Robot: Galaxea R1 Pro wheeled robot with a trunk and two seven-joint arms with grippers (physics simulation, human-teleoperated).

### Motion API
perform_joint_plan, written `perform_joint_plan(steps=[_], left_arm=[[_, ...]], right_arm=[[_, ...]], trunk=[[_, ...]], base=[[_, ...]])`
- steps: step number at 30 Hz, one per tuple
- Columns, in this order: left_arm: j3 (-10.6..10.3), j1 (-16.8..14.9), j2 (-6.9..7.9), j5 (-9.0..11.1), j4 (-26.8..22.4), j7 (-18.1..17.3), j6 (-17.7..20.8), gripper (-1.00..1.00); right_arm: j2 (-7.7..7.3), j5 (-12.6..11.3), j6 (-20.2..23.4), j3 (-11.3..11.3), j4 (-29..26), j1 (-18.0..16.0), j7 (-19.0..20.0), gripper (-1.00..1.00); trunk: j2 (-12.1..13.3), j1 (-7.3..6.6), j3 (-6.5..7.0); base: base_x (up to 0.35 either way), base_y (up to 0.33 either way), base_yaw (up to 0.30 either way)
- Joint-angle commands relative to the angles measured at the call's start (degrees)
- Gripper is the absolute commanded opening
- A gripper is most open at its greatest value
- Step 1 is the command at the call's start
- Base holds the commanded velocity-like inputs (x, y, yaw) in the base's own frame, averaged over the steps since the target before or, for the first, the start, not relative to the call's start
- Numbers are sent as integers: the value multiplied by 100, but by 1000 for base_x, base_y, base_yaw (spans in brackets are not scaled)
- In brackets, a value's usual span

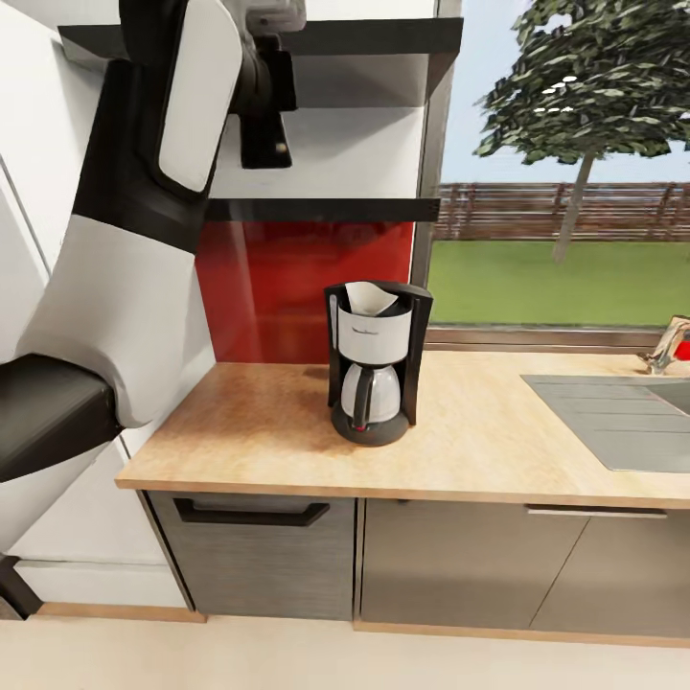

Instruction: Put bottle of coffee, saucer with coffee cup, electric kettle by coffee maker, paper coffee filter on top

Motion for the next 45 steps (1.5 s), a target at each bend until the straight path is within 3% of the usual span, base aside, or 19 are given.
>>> perform_joint_plan(steps=[1, 4, 6, 7, 9, 15, 26, 29, 34, 37, 42, 45], left_arm=[[-3, 37, 0, 46, -79, 50, 25, -100], [-1, 337, 0, 123, -491, 49, 29, -100], [-1, 707, 0, 141, -937, 50, 32, -100], [-1, 1118, 0, 150, -1353, 53, 36, -100], [-1, 1363, 0, 154, -1581, 54, 37, -100], [-19, 2345, 315, 155, -2414, 49, 40, -100], [-35, 2558, 434, 130, -2560, 65, 37, -100], [-106, 2632, 467, 121, -2552, 69, 34, -100], [-399, 2852, 554, 106, -2539, 80, 9, -100], [-446, 2996, 730, 113, -2519, 76, 6, -100], [-458, 3317, 797, 116, -2489, 83, 2, -100], [-458, 3346, 797, 114, -2487, 83, 2, -100]], right_arm=[[-2, -18, -28, 16, 13, -8, -2, 100], [-2, -18, -28, 16, -5, -8, -2, 100], [-4, -18, -28, 16, -13, -8, -2, 100], [-8, -18, -28, 14, -17, -8, -2, 100], [-9, -18, -28, 15, -18, -8, -2, 100], [-11, -18, -28, 15, -21, -8, -2, 100], [-11, -18, -28, 16, -21, -8, -2, 100], [-11, -18, -28, 16, -21, -8, -2, 100], [-11, -18, -28, 16, -21, -8, -2, 100], [-4, -21, -28, 12, -21, -8, -7, 100], [-3, -18, -28, 8, -21, -8, -8, 100], [-2, -18, -28, 8, -21, -8, -9, 100]], trunk=[[-6, 1, -8], [-6, 1, -8], [-6, 1, -8], [-6, 1, -8], [-6, 1, -8], [-6, 1, -8], [-6, 1, -8], [-6, 1, -8], [-6, 1, -8], [-6, 1, -8], [-6, 1, -8], [-6, 1, -8]], base=[[-1, 0, 0], [0, 0, 0], [0, 0, 0], [0, 0, 0], [0, 0, 0], [0, 0, 0], [-133, 0, 0], [-59, 0, 0], [-16, 0, 0], [-3, 0, 0], [0, 0, 0], [0, 0, 0]])
